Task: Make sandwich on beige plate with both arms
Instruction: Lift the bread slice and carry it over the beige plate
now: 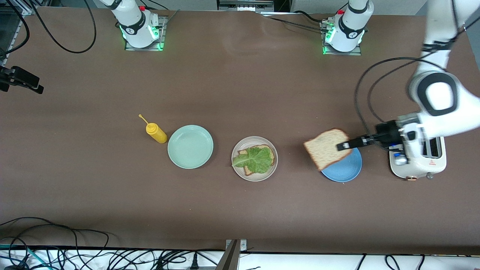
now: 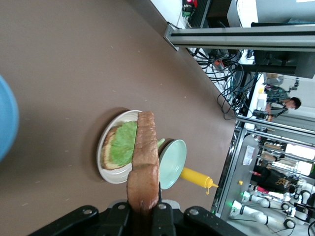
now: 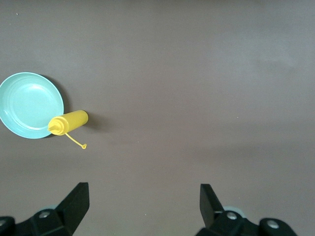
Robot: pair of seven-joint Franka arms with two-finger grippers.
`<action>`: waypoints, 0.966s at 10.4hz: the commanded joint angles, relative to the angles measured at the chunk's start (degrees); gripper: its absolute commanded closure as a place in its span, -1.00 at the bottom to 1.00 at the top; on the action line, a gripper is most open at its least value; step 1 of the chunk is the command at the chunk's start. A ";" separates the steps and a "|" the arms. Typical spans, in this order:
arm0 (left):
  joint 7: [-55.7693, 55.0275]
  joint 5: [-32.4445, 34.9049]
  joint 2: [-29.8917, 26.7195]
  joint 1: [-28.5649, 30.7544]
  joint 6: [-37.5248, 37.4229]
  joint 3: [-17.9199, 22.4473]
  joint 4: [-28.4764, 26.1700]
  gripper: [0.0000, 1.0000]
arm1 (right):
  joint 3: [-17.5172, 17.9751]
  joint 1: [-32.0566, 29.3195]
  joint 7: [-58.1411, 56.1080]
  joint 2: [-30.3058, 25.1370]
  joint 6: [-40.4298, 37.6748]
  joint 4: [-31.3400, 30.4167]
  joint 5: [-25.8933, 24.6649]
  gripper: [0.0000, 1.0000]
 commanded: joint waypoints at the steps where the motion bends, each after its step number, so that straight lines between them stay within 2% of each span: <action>1: 2.48 -8.16 -2.53 -3.56 5.83 -1.98 -4.95 1.00 | -0.30 0.03 0.46 0.19 -3.58 1.72 0.07 -1.00; 3: 2.65 -17.20 -1.57 -7.06 14.60 -5.67 -5.75 1.00 | -0.83 -0.06 0.46 -0.16 -5.09 1.72 -0.02 -1.00; 5: 2.91 -22.40 0.19 -8.83 22.52 -10.07 -5.05 1.00 | -0.48 -0.14 0.99 -0.25 -4.04 1.72 -0.02 -1.00; 7: 7.02 -28.80 3.08 -11.29 25.96 -10.34 -3.65 1.00 | -0.48 -0.14 0.99 -0.25 -3.24 1.72 -0.02 -1.00; 10: 20.53 -40.93 8.61 -13.05 29.93 -12.10 -1.37 1.00 | -0.48 -0.14 1.08 -0.25 -3.16 1.72 0.07 -1.00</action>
